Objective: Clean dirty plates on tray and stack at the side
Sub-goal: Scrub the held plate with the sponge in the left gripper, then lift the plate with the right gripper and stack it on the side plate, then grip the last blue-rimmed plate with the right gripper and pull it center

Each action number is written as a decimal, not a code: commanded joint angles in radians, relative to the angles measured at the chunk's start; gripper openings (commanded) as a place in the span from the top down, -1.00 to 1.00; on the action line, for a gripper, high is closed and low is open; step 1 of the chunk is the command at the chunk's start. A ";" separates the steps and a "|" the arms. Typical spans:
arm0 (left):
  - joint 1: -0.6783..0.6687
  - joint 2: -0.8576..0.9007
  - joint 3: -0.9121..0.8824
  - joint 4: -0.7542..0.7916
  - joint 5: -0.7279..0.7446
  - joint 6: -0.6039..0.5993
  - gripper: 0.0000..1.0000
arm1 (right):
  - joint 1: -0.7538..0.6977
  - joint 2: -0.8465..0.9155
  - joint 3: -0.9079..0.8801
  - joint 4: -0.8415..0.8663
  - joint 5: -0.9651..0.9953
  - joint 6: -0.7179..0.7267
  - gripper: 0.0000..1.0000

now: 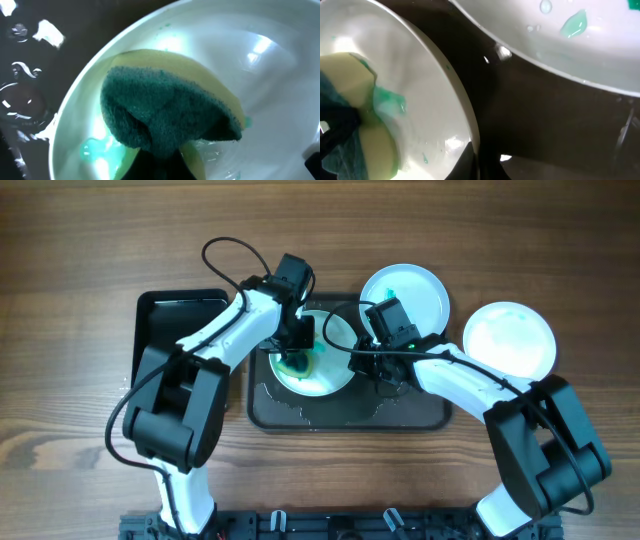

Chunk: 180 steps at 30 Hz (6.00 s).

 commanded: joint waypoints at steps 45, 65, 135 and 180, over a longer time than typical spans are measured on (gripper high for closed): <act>-0.019 0.045 0.003 0.058 -0.534 -0.255 0.92 | -0.003 0.026 0.015 0.002 -0.023 -0.006 0.91; -0.018 0.045 0.003 -0.028 0.548 0.323 0.92 | -0.004 0.026 0.015 0.006 -0.024 -0.007 0.91; 0.110 0.045 0.458 -0.420 -0.113 -0.055 0.92 | 0.568 -0.473 -0.003 0.309 1.706 -1.225 0.91; 0.108 0.045 0.458 -0.402 -0.090 -0.055 0.92 | -0.849 -0.470 0.001 -0.200 -0.273 -0.511 -0.02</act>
